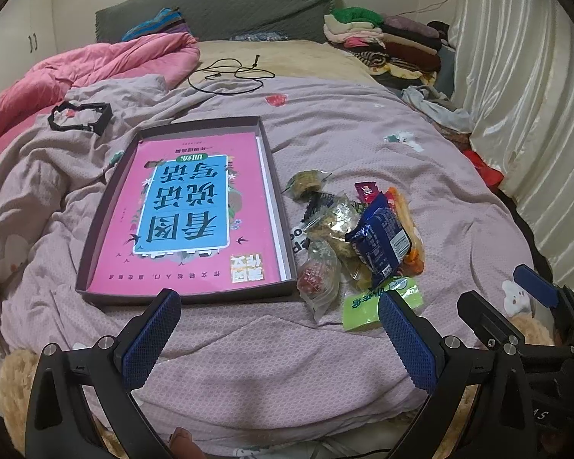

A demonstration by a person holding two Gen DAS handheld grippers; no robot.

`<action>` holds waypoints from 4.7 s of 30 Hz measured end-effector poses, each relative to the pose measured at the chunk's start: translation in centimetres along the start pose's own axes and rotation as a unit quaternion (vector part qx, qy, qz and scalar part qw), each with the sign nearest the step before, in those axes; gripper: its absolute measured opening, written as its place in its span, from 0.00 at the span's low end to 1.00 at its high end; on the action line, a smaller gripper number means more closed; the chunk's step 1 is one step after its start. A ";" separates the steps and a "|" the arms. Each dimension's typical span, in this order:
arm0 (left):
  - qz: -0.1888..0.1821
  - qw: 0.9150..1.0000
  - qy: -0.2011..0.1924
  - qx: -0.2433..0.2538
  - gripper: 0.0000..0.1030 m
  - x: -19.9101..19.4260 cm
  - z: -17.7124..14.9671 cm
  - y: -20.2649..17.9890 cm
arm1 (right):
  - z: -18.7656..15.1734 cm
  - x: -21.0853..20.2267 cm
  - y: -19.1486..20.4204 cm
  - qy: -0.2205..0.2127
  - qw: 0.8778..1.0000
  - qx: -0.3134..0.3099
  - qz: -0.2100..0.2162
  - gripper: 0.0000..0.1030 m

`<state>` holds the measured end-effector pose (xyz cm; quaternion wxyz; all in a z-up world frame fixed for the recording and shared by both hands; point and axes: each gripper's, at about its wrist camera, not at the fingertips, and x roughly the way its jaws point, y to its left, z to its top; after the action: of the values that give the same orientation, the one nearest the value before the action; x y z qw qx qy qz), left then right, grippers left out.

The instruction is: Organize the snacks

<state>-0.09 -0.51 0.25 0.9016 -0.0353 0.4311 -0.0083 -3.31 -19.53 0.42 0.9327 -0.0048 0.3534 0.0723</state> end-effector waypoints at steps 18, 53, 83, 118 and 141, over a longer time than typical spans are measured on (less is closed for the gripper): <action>0.001 1.000 0.001 0.002 1.00 0.1 0.1 -0.1 | 0.0 0.0 -0.2 0.000 1.000 0.004 0.000 0.99; -0.070 0.996 0.050 -0.021 1.00 3.7 3.4 -4.0 | 0.9 3.6 -5.4 0.012 0.999 0.042 0.005 0.99; -0.100 0.976 0.145 -0.125 0.58 10.0 5.8 -5.5 | 3.1 13.4 -6.4 0.099 0.985 0.075 0.124 0.67; -0.135 0.980 0.137 -0.051 0.30 11.3 5.4 -8.2 | 2.0 11.8 -7.3 0.056 0.988 0.062 0.127 0.35; -0.171 0.972 0.160 -0.003 0.22 14.0 5.7 -11.5 | 1.3 11.4 -8.8 0.055 0.993 0.069 0.084 0.35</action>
<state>13.34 -12.31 -6.27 0.8059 -0.1093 0.5574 -0.1671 7.21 -26.62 -6.49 0.9005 0.0852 0.4075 0.1258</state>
